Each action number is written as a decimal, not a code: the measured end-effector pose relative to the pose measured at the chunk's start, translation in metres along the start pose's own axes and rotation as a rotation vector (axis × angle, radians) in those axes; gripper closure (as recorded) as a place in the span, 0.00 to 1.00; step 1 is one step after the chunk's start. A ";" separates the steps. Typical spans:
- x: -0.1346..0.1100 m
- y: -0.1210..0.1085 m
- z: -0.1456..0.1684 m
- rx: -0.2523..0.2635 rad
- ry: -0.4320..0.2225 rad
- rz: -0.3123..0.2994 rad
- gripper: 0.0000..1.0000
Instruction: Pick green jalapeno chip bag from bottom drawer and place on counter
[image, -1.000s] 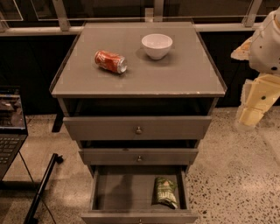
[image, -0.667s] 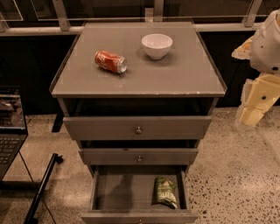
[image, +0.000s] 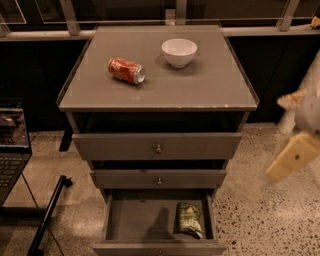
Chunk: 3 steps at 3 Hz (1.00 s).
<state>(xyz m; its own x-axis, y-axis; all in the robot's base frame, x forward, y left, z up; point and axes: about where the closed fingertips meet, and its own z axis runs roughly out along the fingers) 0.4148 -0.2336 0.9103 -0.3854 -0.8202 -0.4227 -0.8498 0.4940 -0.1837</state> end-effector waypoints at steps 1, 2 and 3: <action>0.047 0.022 0.051 -0.012 -0.044 0.201 0.00; 0.083 0.036 0.112 -0.005 -0.043 0.367 0.00; 0.105 0.022 0.164 0.050 -0.042 0.477 0.00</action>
Offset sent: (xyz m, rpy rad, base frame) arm 0.0582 -0.0614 -0.1964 0.2482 -0.2200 -0.6372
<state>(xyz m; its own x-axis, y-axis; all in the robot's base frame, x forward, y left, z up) 0.4144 -0.2615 0.7167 -0.7125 -0.4866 -0.5055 -0.5626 0.8267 -0.0027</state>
